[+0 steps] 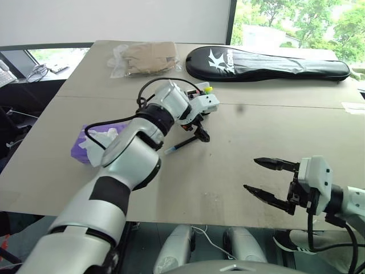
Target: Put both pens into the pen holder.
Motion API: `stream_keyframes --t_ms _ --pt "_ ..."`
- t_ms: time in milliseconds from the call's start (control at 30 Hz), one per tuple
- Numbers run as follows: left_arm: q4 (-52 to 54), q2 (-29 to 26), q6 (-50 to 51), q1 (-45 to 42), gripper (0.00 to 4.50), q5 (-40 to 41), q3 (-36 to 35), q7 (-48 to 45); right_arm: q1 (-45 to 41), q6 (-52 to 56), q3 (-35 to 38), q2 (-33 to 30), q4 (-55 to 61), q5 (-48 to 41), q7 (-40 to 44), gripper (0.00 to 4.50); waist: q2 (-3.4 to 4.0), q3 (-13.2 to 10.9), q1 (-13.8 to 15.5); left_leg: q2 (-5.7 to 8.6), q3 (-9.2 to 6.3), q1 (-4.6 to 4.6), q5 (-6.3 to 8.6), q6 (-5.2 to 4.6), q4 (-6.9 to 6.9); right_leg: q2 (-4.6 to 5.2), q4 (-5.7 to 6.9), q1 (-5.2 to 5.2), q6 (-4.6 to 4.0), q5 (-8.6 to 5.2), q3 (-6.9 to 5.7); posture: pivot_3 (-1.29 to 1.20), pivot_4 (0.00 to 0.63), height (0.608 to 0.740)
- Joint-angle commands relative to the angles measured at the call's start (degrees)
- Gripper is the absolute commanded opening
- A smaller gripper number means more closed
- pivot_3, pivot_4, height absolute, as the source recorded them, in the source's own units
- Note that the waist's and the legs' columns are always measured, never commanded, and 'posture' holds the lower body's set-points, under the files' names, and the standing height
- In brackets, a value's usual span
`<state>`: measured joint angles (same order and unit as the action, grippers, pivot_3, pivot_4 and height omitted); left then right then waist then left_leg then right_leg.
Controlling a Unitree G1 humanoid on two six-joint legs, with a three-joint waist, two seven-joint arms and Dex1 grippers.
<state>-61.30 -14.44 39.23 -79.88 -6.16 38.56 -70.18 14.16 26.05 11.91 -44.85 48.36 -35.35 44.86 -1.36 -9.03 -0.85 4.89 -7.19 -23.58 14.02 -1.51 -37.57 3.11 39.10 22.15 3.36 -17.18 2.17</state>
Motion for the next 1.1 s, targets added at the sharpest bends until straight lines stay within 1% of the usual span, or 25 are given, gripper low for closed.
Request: stream_keyframes --t_ms 33,67,100,133,200,233,300,367,433,500,533,567,600,633,700,767,800,867,967,1000,1100 --pt "-3.45 0.53 -2.25 0.82 2.61 -4.50 0.99 -1.38 0.23 -1.37 0.80 0.34 1.38 0.65 -0.58 3.54 0.01 0.01 -0.14 0.00 0.01 0.00 0.00 0.00 0.00 0.00 0.00 0.00 0.00 0.00 0.01 0.00 0.150 0.740" --pt "-3.34 0.76 -2.60 1.08 2.06 -5.22 1.12 -2.49 0.50 -1.39 0.92 0.51 1.57 0.79 -0.77 3.54 0.02 0.01 -0.20 0.00 0.01 0.01 0.00 0.00 0.00 0.00 0.01 0.00 0.00 0.00 0.03 0.00 0.150 0.740" --pt "-2.90 0.93 -2.83 1.36 1.65 -5.81 1.15 -3.63 0.77 -1.39 1.03 0.69 1.76 0.96 -1.01 3.54 0.02 0.01 -0.21 -0.01 0.02 0.01 0.00 0.01 0.00 0.00 0.01 0.01 0.00 0.00 0.04 0.00 0.150 0.740" --pt "-2.46 1.09 -2.75 1.56 1.10 -6.19 0.91 -4.56 1.04 -1.39 1.10 0.82 1.92 1.15 -1.19 3.54 0.02 0.01 -0.20 -0.01 0.01 0.01 0.00 0.01 0.01 -0.01 0.01 0.01 0.00 0.00 0.04 0.00 0.150 0.740" --pt "-1.23 1.04 -2.47 1.93 0.19 -6.44 -0.15 -5.83 1.51 -1.33 1.12 1.06 2.28 1.45 -1.52 3.54 0.03 0.02 -0.16 -0.01 0.01 0.00 0.00 0.01 0.01 -0.01 0.01 0.01 0.00 0.00 0.04 0.00 0.150 0.740" --pt "-0.47 0.76 -2.28 1.99 0.05 -6.39 -0.87 -6.50 1.70 -1.18 1.13 1.16 2.43 1.49 -1.75 3.54 0.04 0.02 -0.15 -0.01 0.01 0.00 0.00 0.01 0.01 0.00 0.01 0.01 0.00 0.00 0.04 0.00 0.150 0.740" --pt "2.42 -0.21 -0.88 1.63 0.05 -4.81 -3.43 -8.28 2.12 -0.93 1.31 1.25 2.74 1.41 -2.14 3.54 0.04 0.02 -0.13 0.00 0.01 0.00 0.00 0.00 0.01 0.01 0.01 0.01 0.00 0.00 0.04 0.00 0.150 0.740" --pt "9.74 -3.02 3.70 0.21 0.05 -0.78 -8.31 -12.08 2.54 -0.73 1.79 1.47 3.03 0.87 -2.53 3.54 0.03 0.01 -0.12 0.00 0.01 -0.03 0.00 0.01 0.01 0.00 0.03 0.04 0.00 0.00 0.03 0.00 0.150 0.740" --pt "18.17 -6.11 10.52 -1.48 0.05 4.85 -15.95 -12.97 2.33 -0.56 1.89 1.97 3.12 0.26 -3.15 3.54 -0.01 -0.06 -0.13 0.00 0.03 -0.26 -0.01 0.02 -0.12 0.00 0.24 0.33 -0.01 0.00 0.06 0.00 0.150 0.740" --pt "26.58 -7.22 15.21 -0.99 0.05 11.16 -26.90 -7.96 0.91 -0.35 1.37 2.58 3.00 -0.43 -4.06 3.54 -0.01 -0.12 -0.37 -0.02 0.08 -0.47 -0.01 0.03 -0.26 0.03 0.54 0.64 -0.02 -0.01 0.17 0.00 0.150 0.740" --pt "31.79 -6.82 12.17 1.32 0.05 13.02 -31.97 -3.06 -0.14 -0.13 1.13 3.00 2.88 -1.02 -4.61 3.54 0.03 -0.09 -0.36 -0.03 0.11 -0.48 -0.01 0.03 -0.29 0.03 0.60 0.69 -0.02 -0.01 0.20 0.00 0.150 0.740" --pt "36.55 -5.83 4.97 4.61 0.05 12.63 -35.19 3.61 -1.08 0.09 0.99 3.32 2.76 -1.57 -5.05 3.54 0.04 -0.09 -0.35 -0.04 0.12 -0.42 -0.01 0.03 -0.33 0.04 0.63 0.66 -0.01 -0.01 0.22 0.00 0.150 0.740" --pt "41.40 -4.07 -5.36 8.67 0.05 11.97 -37.83 9.98 -2.03 0.38 0.86 3.51 2.64 -2.08 -5.35 3.54 0.12 -0.03 -0.26 -0.06 0.15 -0.40 -0.01 0.04 -0.39 0.06 0.68 0.63 -0.02 -0.01 0.26 0.00 0.150 0.740" --pt "45.83 -2.49 -11.94 12.07 0.05 12.00 -39.19 13.23 -2.81 0.65 0.76 3.44 2.58 -2.44 -5.40 3.54 0.31 0.11 -0.10 -0.07 0.14 -0.26 -0.01 0.04 -0.43 0.08 0.67 0.47 -0.02 -0.01 0.33 0.00 0.150 0.740" --pt "51.43 0.08 -19.44 16.66 0.05 11.32 -39.57 18.15 -4.25 1.14 0.92 3.10 2.25 -3.29 -5.43 3.54 0.35 0.14 0.36 -0.06 0.16 -0.05 -0.01 0.04 -0.53 0.10 0.68 0.21 -0.01 0.00 0.43 0.00 0.150 0.740" --pt "53.45 1.81 -27.52 19.27 0.05 10.68 -39.30 22.06 -5.57 1.63 1.10 2.79 1.82 -4.11 -5.53 3.54 0.30 0.11 0.82 -0.06 0.09 -0.10 -0.01 0.04 -0.69 0.06 0.77 0.20 -0.02 0.02 0.35 0.00 0.150 0.740" --pt "53.79 2.81 -33.84 20.55 0.05 10.99 -39.75 23.60 -6.19 1.83 1.31 2.53 1.72 -4.55 -5.48 3.54 0.25 0.08 1.01 -0.05 0.09 -0.13 -0.01 0.04 -0.75 0.06 0.81 0.20 -0.01 0.03 0.32 0.00 0.150 0.740" --pt "53.04 2.61 -40.14 22.52 0.05 12.16 -38.15 20.97 -7.33 2.31 1.89 2.12 1.53 -5.61 -5.58 3.54 0.23 0.07 1.36 -0.03 0.11 -0.14 -0.01 0.04 -0.78 0.06 0.79 0.20 0.03 0.08 0.32 0.00 0.150 0.740" --pt "45.15 -0.42 -61.84 25.22 0.05 7.22 -34.91 20.17 -10.13 2.15 2.28 2.15 0.87 -6.01 -6.35 3.54 0.25 0.08 1.45 -0.01 0.18 -0.13 -0.01 0.03 -0.77 0.06 0.75 0.20 0.03 0.08 0.26 0.00 0.150 0.740" --pt "41.97 -1.35 -67.40 25.80 0.05 6.06 -34.24 20.19 -11.11 2.10 2.49 2.39 0.73 -6.39 -6.84 3.54 0.27 0.10 1.50 -0.01 0.19 -0.11 -0.01 0.04 -0.73 0.05 0.74 0.21 0.03 0.08 0.26 0.00 0.150 0.740" --pt "32.11 -2.98 -76.78 26.02 0.05 6.60 -33.59 18.57 -14.56 2.33 2.72 3.19 0.07 -7.08 -9.05 3.54 0.27 0.09 1.46 -0.01 0.19 -0.09 0.00 0.03 -0.72 0.03 0.75 0.21 0.03 0.08 0.24 0.00 0.150 0.740"
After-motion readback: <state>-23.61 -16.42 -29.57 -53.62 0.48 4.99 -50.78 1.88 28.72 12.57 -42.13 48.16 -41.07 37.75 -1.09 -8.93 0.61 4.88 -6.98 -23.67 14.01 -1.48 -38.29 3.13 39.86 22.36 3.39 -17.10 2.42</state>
